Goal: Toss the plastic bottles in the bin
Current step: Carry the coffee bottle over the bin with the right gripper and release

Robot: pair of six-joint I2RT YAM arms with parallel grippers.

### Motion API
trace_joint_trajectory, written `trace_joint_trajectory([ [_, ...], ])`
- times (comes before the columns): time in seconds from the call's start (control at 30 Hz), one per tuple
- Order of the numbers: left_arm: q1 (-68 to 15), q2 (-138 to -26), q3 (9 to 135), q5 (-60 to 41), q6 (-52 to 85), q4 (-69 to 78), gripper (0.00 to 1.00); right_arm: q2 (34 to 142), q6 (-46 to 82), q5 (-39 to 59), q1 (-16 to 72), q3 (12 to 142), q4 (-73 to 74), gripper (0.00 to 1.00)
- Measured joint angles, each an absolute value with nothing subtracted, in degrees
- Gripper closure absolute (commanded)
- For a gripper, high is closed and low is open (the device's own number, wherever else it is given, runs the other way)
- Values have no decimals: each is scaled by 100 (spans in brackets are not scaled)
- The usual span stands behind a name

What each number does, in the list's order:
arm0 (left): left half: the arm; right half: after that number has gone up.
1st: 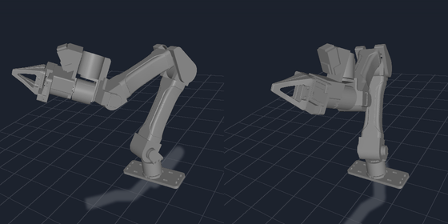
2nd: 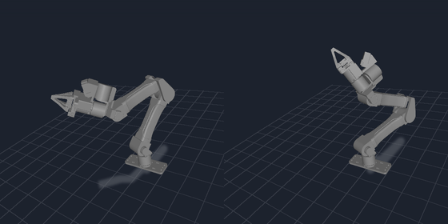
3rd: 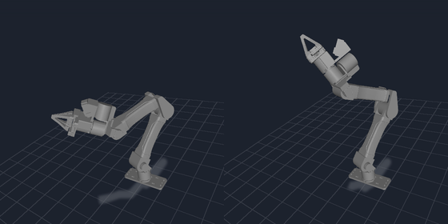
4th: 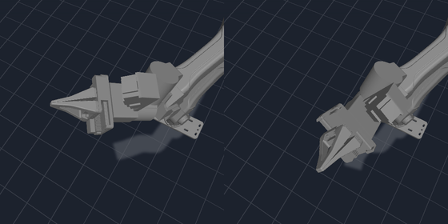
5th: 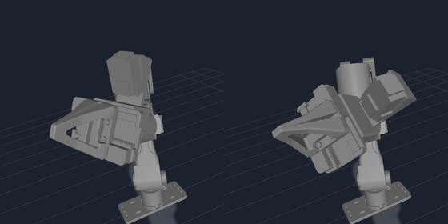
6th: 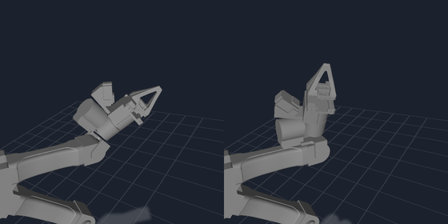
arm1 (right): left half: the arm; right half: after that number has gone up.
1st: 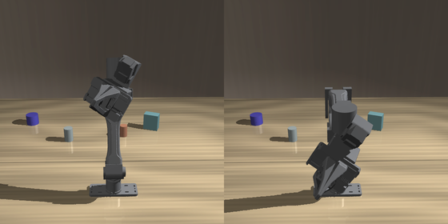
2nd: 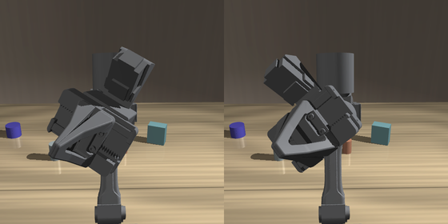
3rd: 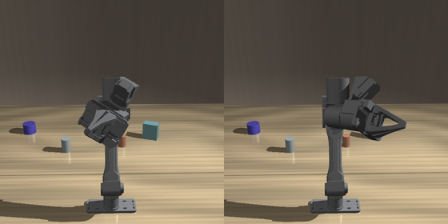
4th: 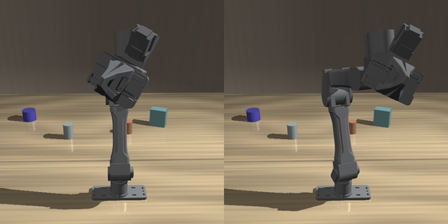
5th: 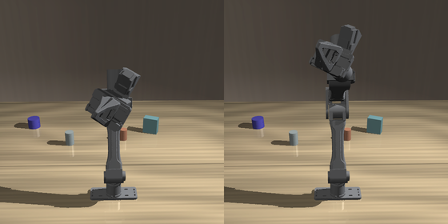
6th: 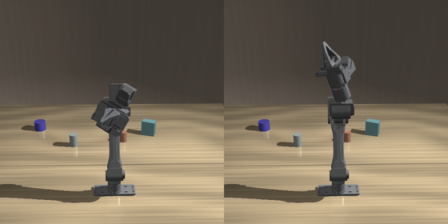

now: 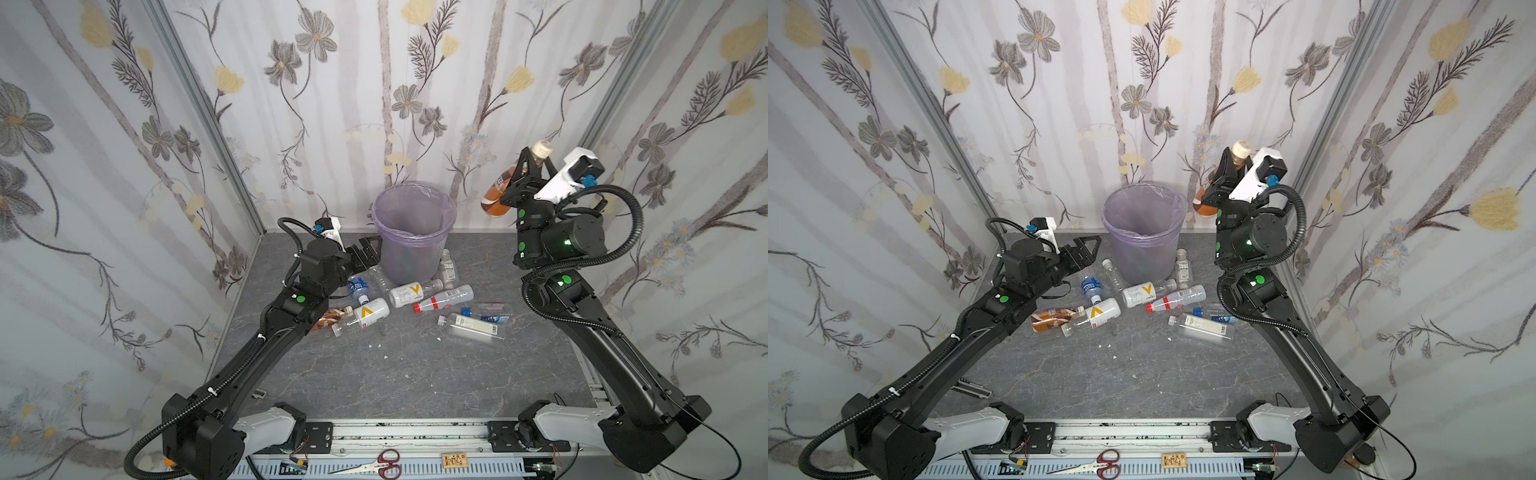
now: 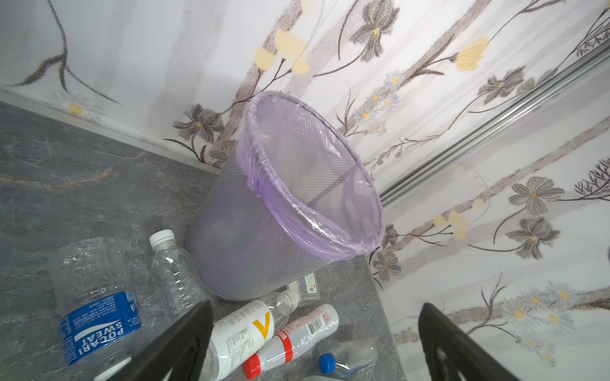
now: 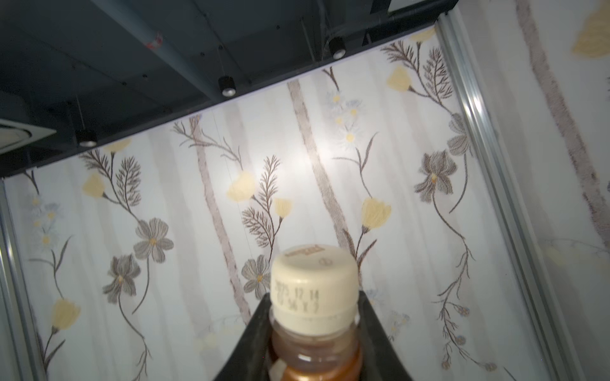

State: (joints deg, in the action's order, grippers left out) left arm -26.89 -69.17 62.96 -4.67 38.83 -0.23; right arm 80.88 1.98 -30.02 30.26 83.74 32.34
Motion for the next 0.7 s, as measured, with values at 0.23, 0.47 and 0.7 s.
trace_joint_trajectory([
  [0.23,-2578,-6956,6471,-425,3741,-244,0,7909,434,-3055,2628,7616,5433,77],
  [0.47,-2482,-7057,6580,-410,3638,-346,0,9021,1223,-2620,2499,8580,5356,71],
  [0.7,-2388,-7022,6534,-434,3623,-451,0,10914,2158,-1581,2637,10149,3020,28],
])
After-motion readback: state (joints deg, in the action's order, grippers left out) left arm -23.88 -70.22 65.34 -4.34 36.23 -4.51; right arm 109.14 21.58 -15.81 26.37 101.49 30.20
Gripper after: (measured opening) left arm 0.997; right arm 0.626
